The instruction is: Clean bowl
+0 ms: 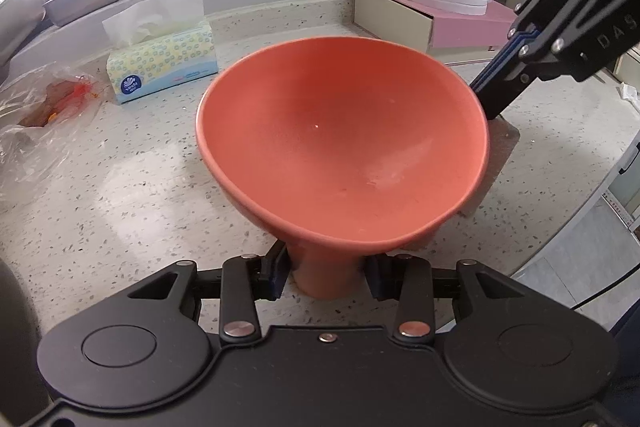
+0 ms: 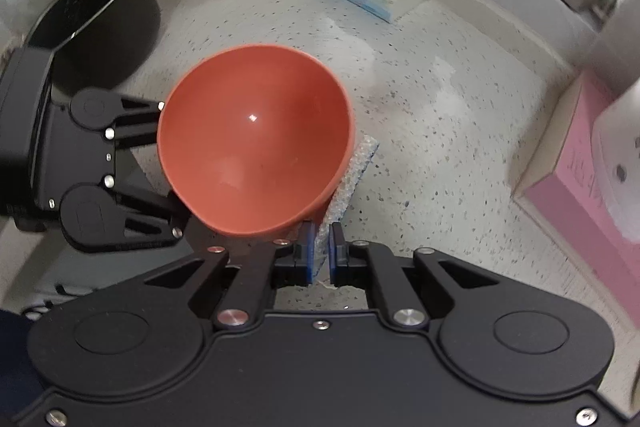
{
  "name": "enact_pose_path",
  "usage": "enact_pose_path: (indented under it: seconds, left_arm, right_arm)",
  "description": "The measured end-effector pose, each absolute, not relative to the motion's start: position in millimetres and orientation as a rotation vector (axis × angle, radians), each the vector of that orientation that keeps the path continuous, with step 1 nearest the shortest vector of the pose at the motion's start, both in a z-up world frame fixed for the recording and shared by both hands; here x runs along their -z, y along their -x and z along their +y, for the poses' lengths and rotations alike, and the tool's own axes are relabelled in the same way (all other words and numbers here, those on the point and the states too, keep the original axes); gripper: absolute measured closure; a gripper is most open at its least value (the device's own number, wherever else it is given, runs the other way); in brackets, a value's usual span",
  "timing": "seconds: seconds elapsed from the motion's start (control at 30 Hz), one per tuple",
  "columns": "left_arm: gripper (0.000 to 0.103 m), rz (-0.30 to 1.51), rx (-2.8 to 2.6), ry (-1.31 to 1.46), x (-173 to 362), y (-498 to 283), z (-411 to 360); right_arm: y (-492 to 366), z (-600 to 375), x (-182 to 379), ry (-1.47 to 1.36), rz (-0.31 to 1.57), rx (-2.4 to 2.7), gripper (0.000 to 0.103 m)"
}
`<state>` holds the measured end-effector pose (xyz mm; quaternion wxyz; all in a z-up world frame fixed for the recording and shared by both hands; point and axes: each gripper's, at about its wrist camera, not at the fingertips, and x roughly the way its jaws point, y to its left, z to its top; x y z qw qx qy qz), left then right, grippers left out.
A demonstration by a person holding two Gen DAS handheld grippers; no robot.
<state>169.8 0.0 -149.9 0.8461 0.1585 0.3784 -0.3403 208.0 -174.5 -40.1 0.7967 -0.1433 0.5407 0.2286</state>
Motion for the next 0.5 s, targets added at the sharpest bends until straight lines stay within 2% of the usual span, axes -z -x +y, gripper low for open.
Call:
enact_pose_path:
  seconds: [0.23,0.4,0.47,0.5]
  left_arm:
    - [0.065,0.794,0.721,-0.343,150.6,-169.8,0.4]
    - [0.065,0.793,0.719,-0.343,151.1,-169.9,0.2]
    - [0.065,0.793,0.719,-0.343,151.0,-169.7,0.2]
    - [0.065,0.794,0.719,-0.343,151.0,-169.8,0.3]
  right_arm:
    - [-209.0,-173.2,38.5,0.379,1.155,-0.501,0.099]
    - [-214.9,-186.8,41.2,0.297,1.179,-0.473,0.098]
    - [-217.3,-194.3,44.7,0.269,1.185,-0.436,0.085]
    - [-218.8,-200.2,48.1,0.256,1.194,-0.416,0.069]
